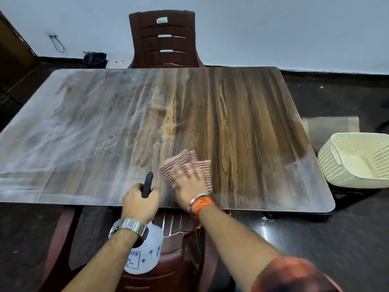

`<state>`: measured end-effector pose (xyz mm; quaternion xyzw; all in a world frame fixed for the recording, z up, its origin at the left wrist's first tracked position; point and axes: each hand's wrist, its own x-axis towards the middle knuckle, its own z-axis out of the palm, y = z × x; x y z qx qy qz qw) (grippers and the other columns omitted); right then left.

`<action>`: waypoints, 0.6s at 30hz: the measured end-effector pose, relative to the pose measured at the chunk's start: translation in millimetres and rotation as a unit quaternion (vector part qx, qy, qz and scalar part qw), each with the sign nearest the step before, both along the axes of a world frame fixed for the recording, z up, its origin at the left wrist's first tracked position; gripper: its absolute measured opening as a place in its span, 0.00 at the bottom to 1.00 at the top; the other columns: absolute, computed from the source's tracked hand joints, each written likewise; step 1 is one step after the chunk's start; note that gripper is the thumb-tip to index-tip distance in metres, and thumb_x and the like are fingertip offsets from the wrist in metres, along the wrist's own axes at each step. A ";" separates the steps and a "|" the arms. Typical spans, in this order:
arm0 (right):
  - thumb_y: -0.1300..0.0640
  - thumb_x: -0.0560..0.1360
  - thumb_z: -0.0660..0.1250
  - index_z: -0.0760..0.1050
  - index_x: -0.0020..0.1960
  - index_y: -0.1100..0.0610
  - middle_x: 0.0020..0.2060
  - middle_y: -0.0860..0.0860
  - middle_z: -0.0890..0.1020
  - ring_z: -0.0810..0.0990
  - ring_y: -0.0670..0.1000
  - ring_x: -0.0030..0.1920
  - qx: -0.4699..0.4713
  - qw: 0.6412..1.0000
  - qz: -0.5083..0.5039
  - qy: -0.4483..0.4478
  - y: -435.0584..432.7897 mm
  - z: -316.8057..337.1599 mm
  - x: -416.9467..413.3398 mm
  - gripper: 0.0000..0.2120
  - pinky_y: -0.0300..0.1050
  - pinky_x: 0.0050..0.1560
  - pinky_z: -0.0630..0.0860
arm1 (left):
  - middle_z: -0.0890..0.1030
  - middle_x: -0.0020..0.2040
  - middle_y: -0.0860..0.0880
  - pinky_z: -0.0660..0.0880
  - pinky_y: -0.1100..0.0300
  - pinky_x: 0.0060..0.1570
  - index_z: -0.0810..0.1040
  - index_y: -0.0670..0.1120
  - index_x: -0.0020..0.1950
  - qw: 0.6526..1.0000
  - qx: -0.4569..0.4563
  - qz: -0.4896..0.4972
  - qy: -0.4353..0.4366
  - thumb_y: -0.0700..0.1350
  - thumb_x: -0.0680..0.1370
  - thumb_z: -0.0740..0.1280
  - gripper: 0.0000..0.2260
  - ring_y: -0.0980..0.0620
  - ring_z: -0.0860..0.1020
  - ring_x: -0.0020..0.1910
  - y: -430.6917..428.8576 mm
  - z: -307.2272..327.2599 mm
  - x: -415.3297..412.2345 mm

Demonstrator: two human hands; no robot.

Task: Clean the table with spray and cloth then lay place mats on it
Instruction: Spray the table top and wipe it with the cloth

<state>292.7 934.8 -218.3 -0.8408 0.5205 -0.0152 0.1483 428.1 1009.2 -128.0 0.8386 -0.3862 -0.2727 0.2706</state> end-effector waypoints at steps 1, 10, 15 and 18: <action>0.48 0.78 0.54 0.54 0.76 0.45 0.76 0.45 0.58 0.49 0.55 0.77 0.012 0.998 0.061 0.001 9.6 -2.2 10.6 0.27 0.58 0.72 0.36 | 0.78 0.31 0.45 0.69 0.55 0.32 0.73 0.45 0.35 1.000 -0.001 -0.003 0.000 0.53 0.66 0.62 0.11 0.41 0.77 0.33 -2.9 -0.2 1.6; 0.46 0.78 0.52 0.52 0.76 0.41 0.76 0.42 0.56 0.52 0.53 0.76 -0.050 0.950 -0.306 0.036 -19.8 -2.8 -174.8 0.27 0.59 0.74 0.45 | 0.78 0.30 0.45 0.67 0.58 0.29 0.72 0.43 0.34 0.998 -0.039 -0.046 0.021 0.52 0.66 0.62 0.12 0.45 0.76 0.30 -24.2 11.6 -27.6; 0.47 0.79 0.49 0.53 0.77 0.46 0.76 0.45 0.57 0.52 0.55 0.77 -0.042 0.878 -0.477 -0.006 2.5 0.6 -162.1 0.26 0.60 0.74 0.44 | 0.74 0.28 0.49 0.64 0.58 0.28 0.71 0.46 0.33 0.996 -0.046 -0.058 0.041 0.48 0.70 0.65 0.08 0.46 0.73 0.29 -28.0 11.5 -51.5; 0.47 0.77 0.53 0.57 0.76 0.46 0.75 0.45 0.61 0.54 0.56 0.76 -0.044 0.971 -0.236 -0.003 31.5 -2.8 -107.4 0.27 0.59 0.74 0.45 | 0.75 0.29 0.48 0.65 0.57 0.29 0.71 0.45 0.34 0.995 -0.046 -0.081 0.044 0.48 0.70 0.65 0.08 0.45 0.74 0.31 -35.9 12.7 -72.7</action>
